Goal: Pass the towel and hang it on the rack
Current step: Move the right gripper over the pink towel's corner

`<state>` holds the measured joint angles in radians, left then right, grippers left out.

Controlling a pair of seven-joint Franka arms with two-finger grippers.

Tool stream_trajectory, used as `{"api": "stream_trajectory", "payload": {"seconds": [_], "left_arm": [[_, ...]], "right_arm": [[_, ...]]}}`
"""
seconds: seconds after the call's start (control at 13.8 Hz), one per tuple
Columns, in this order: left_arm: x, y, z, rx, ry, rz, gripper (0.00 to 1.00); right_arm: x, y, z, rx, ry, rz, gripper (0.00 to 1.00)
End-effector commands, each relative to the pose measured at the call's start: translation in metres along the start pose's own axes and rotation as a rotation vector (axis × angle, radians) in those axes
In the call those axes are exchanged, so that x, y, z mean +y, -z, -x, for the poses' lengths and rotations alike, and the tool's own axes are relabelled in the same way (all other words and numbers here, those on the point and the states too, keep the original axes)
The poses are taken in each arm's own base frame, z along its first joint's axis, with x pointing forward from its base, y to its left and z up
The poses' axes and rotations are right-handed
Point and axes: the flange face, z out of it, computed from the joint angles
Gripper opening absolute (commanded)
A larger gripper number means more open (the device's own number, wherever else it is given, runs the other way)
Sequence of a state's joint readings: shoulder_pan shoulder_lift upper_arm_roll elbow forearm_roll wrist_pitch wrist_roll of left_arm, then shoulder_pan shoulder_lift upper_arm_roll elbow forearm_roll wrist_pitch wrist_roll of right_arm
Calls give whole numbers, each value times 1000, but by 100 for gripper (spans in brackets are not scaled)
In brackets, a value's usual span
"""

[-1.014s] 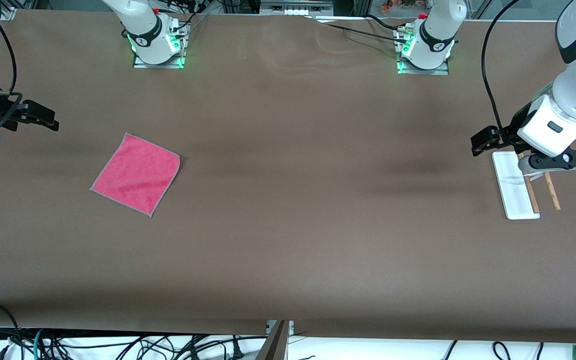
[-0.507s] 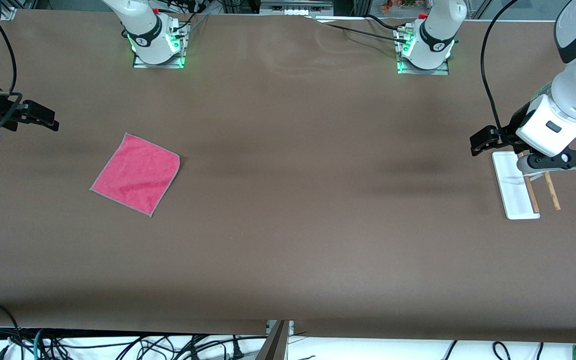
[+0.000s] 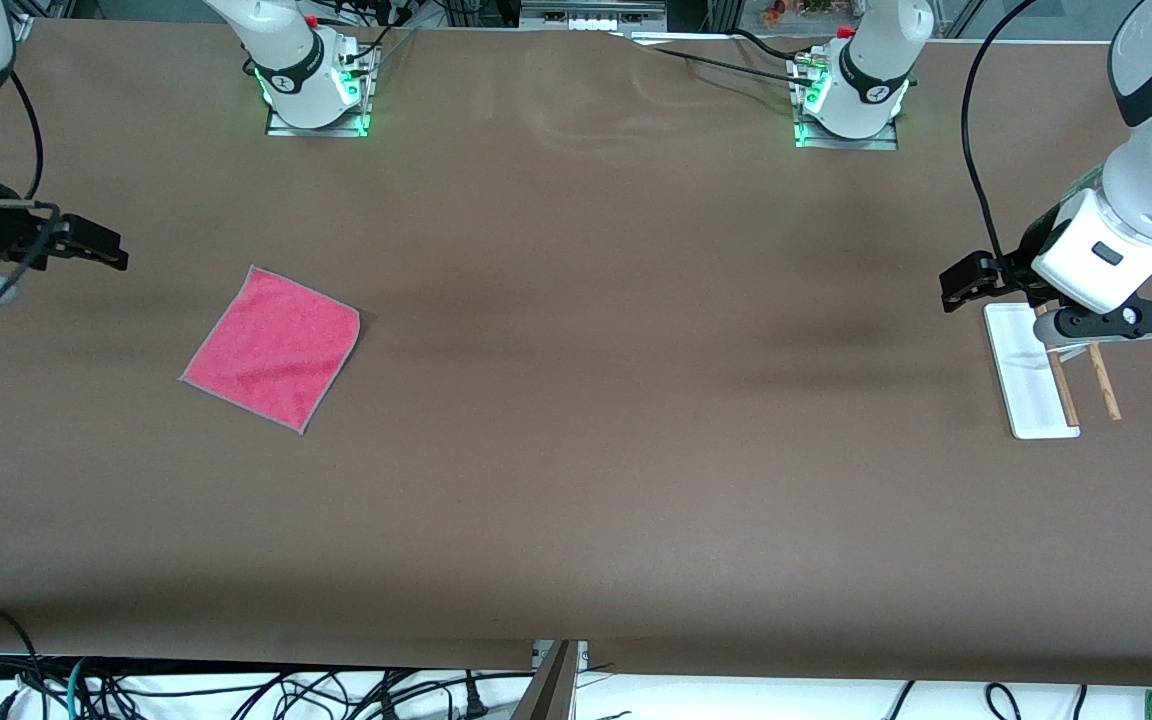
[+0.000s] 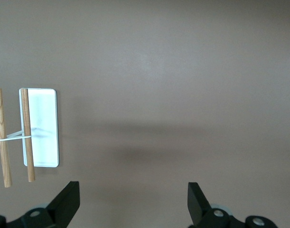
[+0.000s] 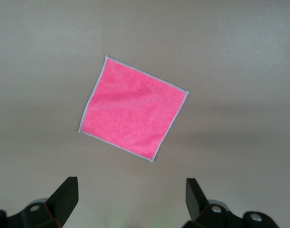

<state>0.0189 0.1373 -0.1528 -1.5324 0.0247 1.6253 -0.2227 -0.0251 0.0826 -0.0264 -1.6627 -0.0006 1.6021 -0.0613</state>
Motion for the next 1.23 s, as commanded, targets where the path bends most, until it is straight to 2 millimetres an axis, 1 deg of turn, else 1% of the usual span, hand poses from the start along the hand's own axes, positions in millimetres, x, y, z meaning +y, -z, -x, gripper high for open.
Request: {"api": "stream_trajectory", "payload": {"seconds": [0.0,0.07,0.22,0.36,0.51,0.58,0.65,0.72,0.94,1.01,1.09,1.16], "left_arm": [[1,6,-3,12,-17,-19,100],[1,6,-3,12,-15,-19,100],[1,5,-3,9,-16,-18,100],[1,6,-3,12,-17,-19,100],[-2,8,-4,15,-11,-17,100],[-3,8,-4,15,-9,-17,100],[-2,8,-4,15,-11,-17,100],[-2,8,-4,15,-11,-17,100],[-1,6,-3,10,-11,-15,100],[0,6,-3,10,-12,-15,100],[3,5,-3,10,-18,-18,100],[8,6,-2,12,-26,-17,100]], "right_arm": [[7,-18,-7,-38,-6,2,100],[6,-22,-7,-44,-22,-1,100],[5,-40,-7,-67,-190,2,100],[5,-69,-2,-107,-406,13,100],[4,-94,2,-132,-496,23,100],[3,-107,7,-139,-517,24,100],[3,-119,16,-128,-541,24,100],[2,-132,29,-116,-552,19,100],[0,-167,71,-68,-592,8,100],[-1,-176,77,-71,-622,9,100],[0,-180,82,-70,-634,7,100],[7,-185,87,-64,-652,0,100]]}}
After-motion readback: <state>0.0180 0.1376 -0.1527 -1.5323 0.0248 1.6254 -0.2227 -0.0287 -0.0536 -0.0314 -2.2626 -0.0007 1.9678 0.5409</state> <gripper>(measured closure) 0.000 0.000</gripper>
